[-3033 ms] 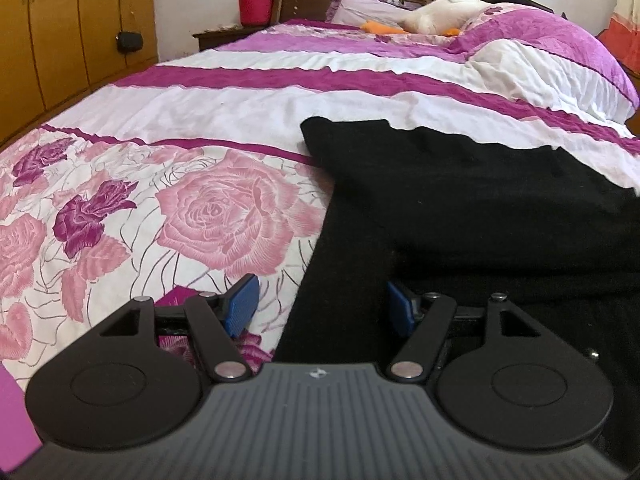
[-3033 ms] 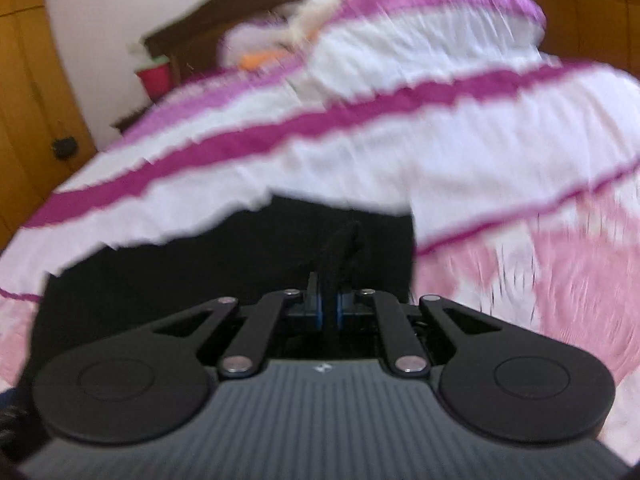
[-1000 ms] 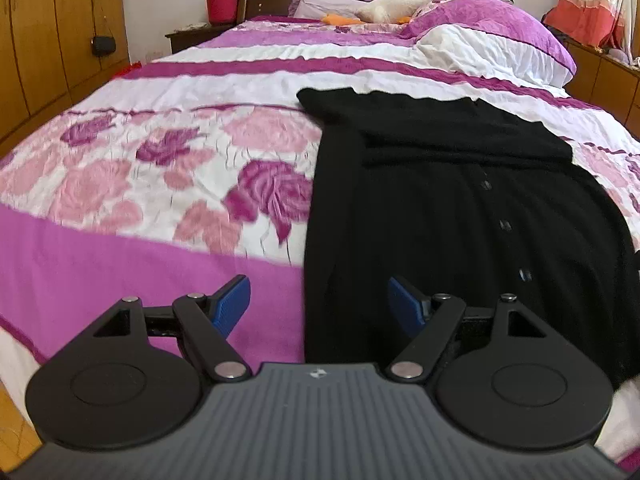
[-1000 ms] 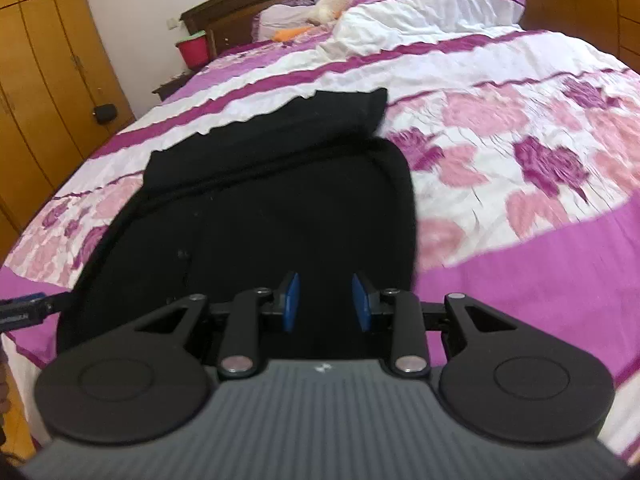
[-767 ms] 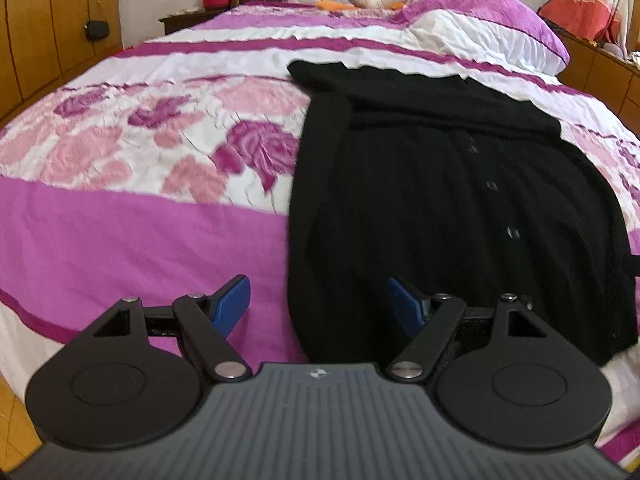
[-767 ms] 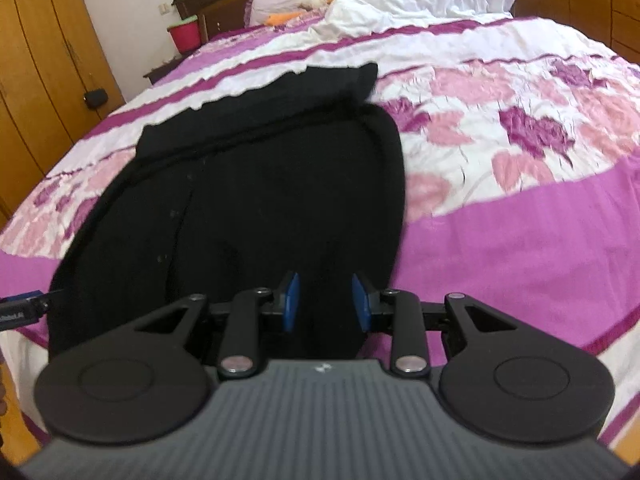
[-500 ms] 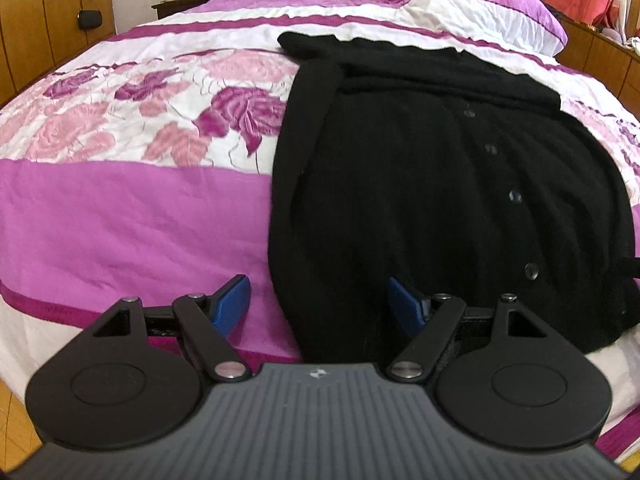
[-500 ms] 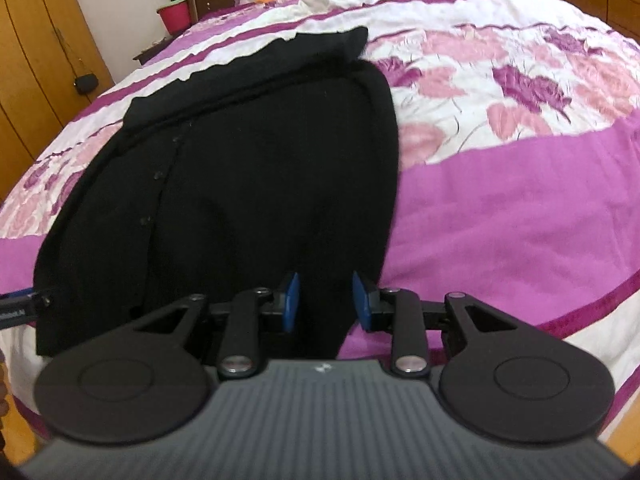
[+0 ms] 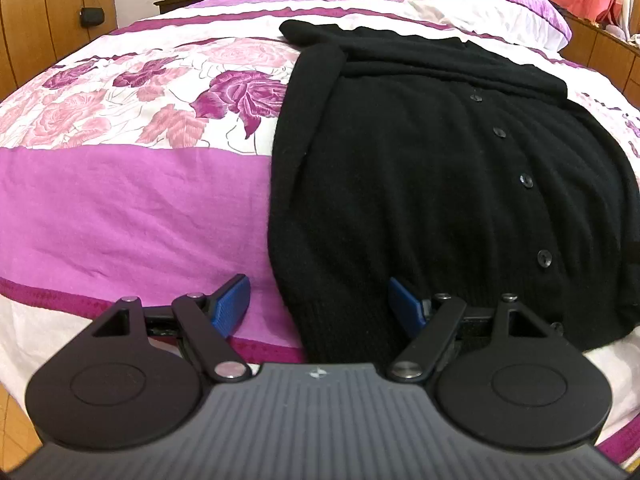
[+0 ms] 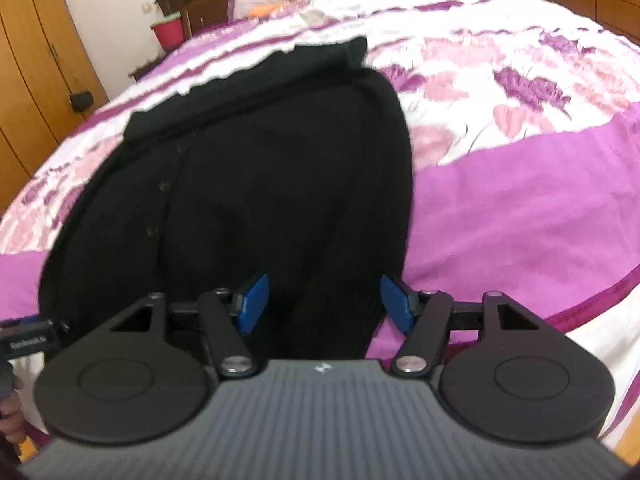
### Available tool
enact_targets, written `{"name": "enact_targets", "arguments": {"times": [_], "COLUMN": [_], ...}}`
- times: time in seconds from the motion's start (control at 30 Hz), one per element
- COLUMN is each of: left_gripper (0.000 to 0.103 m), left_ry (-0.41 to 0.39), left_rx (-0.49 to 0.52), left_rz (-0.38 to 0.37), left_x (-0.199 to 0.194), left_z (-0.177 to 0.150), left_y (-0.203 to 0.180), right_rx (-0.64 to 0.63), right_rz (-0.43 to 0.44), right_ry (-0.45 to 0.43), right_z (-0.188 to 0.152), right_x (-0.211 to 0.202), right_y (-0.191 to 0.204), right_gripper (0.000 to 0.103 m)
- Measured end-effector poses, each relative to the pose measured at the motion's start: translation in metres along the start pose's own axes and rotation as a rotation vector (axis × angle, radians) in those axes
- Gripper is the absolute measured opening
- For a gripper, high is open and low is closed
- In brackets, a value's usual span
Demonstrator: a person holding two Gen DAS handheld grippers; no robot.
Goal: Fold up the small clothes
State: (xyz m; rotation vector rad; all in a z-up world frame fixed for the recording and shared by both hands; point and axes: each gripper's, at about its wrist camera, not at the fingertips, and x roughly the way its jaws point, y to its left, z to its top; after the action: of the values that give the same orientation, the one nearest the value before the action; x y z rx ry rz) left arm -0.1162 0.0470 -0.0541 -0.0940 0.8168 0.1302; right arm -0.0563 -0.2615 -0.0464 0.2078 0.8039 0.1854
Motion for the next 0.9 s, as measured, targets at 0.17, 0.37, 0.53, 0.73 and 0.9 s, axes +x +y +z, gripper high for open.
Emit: {"name": "enact_targets", "arguments": {"times": [0.17, 0.37, 0.53, 0.73, 0.9], "left_gripper": [0.080, 0.081, 0.081, 0.080, 0.077], "left_ry": [0.007, 0.021, 0.019, 0.008, 0.007], "left_rx": [-0.002, 0.001, -0.001, -0.004, -0.001], "left_rz": [0.001, 0.000, -0.001, -0.013, -0.053], "left_x": [0.002, 0.002, 0.002, 0.000, -0.002], "left_z": [0.001, -0.001, -0.002, -0.005, -0.008], "left_y": [0.000, 0.000, 0.001, 0.002, 0.002], "right_rx": [-0.034, -0.059, -0.015, -0.008, -0.007], "right_rz": [-0.008, 0.000, -0.016, 0.044, 0.081], "right_ry": [0.019, 0.055, 0.051, 0.060, 0.072], "right_z": [-0.007, -0.015, -0.016, -0.020, -0.022], "right_x": [0.007, 0.009, 0.002, 0.000, 0.003], "right_y": [-0.001, -0.008, -0.017, -0.026, -0.028], "right_gripper": [0.064, 0.060, 0.022, 0.015, 0.018]}}
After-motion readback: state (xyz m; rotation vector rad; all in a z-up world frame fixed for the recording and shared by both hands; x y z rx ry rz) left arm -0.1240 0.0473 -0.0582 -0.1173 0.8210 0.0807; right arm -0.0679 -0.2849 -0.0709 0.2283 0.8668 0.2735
